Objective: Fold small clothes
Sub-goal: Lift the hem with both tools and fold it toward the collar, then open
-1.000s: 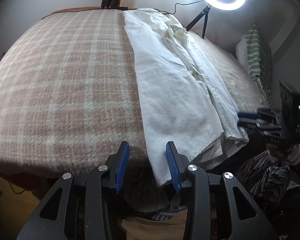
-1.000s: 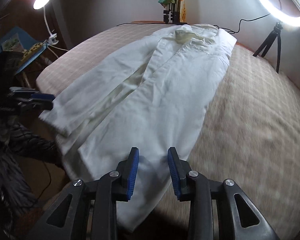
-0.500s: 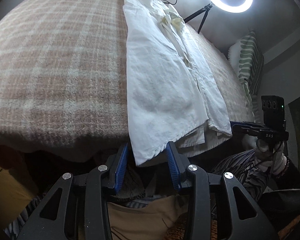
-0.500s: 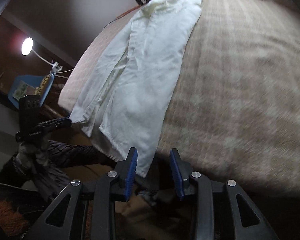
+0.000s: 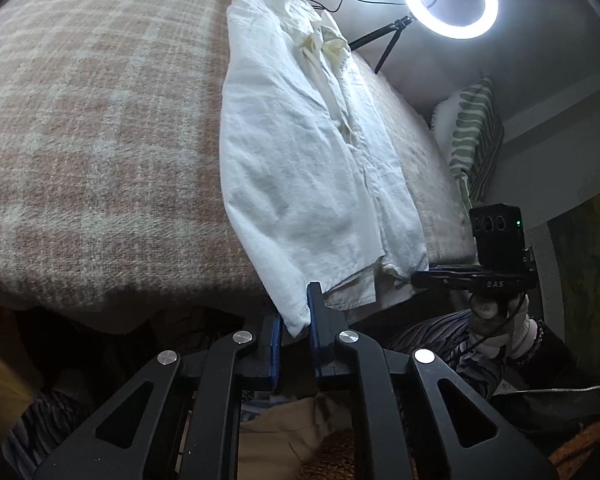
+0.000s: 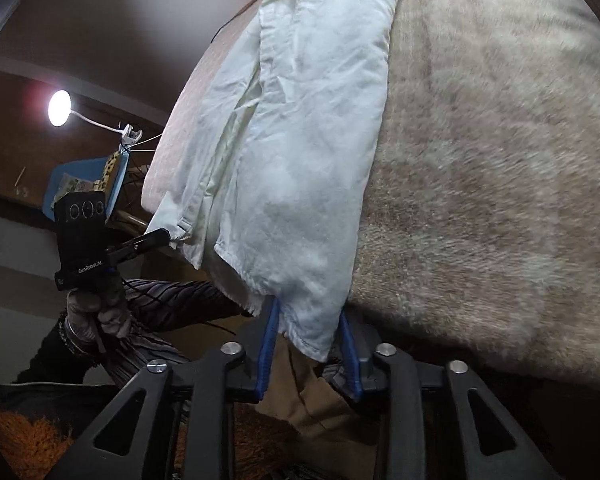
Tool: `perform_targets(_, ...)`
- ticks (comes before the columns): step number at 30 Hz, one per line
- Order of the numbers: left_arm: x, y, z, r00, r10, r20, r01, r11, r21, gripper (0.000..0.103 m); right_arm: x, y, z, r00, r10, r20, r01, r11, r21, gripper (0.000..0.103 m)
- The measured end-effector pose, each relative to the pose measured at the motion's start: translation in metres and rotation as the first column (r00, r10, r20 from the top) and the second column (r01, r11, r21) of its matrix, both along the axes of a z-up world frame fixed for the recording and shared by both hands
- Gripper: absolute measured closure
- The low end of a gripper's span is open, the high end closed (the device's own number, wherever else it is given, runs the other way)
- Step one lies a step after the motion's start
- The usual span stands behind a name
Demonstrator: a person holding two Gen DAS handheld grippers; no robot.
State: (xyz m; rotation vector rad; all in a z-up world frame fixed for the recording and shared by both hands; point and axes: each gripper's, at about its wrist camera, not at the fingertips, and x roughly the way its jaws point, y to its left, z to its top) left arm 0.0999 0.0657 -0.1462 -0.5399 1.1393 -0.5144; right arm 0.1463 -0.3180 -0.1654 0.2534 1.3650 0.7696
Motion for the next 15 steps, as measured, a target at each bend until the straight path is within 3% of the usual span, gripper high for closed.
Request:
perform_targets(3, 0.001, 0.001, 0.008, 1.000, 0.005, 0.019, -0.004, 0.999, -0.032, 0.096, -0.005, 0.000, 0.010, 0.999, 0.022, 0.046, -0.023, 1.000, 0.020, 0.098)
perform_targets(9, 0.012, 0.004, 0.032, 0.998, 0.028, 0.060, -0.022, 0.994, -0.109, 0.097, -0.003, -0.003, 0.028, 0.997, -0.011, 0.072, 0.003, 0.994, 0.110, 0.100)
perform_targets(15, 0.037, 0.006, 0.064, 0.988, 0.053, 0.143, -0.033, 0.990, -0.134, 0.097, 0.009, -0.006, 0.056, 0.992, -0.067, 0.102, 0.045, 0.977, 0.209, 0.100)
